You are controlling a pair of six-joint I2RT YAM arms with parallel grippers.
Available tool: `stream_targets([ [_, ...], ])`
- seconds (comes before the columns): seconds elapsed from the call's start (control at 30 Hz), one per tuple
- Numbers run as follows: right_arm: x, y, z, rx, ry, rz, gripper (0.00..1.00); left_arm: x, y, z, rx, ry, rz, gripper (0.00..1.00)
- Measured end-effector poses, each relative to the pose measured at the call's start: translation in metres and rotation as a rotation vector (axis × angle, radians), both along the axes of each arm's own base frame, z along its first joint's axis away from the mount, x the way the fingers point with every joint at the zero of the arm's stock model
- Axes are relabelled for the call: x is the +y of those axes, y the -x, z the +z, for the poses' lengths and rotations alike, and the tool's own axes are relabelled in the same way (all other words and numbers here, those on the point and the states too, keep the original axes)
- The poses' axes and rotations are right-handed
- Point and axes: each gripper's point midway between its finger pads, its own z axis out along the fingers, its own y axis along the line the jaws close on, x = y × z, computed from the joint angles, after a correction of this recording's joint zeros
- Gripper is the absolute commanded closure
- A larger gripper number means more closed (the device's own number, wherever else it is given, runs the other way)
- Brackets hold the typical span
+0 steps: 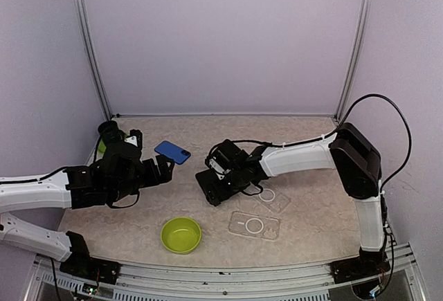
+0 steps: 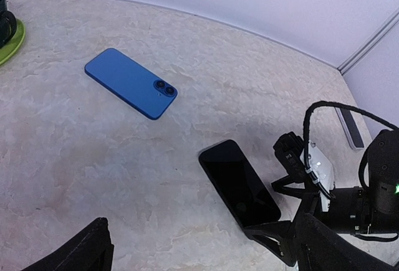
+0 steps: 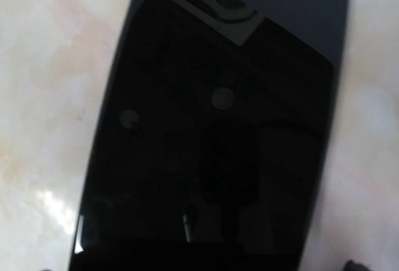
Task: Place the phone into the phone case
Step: Pick up the phone at the center of the board.
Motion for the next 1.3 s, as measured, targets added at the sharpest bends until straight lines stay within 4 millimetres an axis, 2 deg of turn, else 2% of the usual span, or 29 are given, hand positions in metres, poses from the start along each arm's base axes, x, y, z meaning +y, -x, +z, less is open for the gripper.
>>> stream_targets([
  [0.27, 0.01, -0.001, 0.001, -0.005, -0.007, -0.002, 0.0, -0.003, -0.001, -0.007, 0.015, -0.005, 0.001, 0.01],
  [0.93, 0.01, -0.004, 0.001, 0.046, -0.022, -0.14, 0.0, -0.004, -0.002, -0.014, 0.022, -0.012, -0.001, 0.01],
  [1.3, 0.027, -0.01, -0.007, -0.037, 0.084, -0.176, 0.01, -0.003, -0.001, -0.018, 0.026, -0.016, -0.001, 0.01],
])
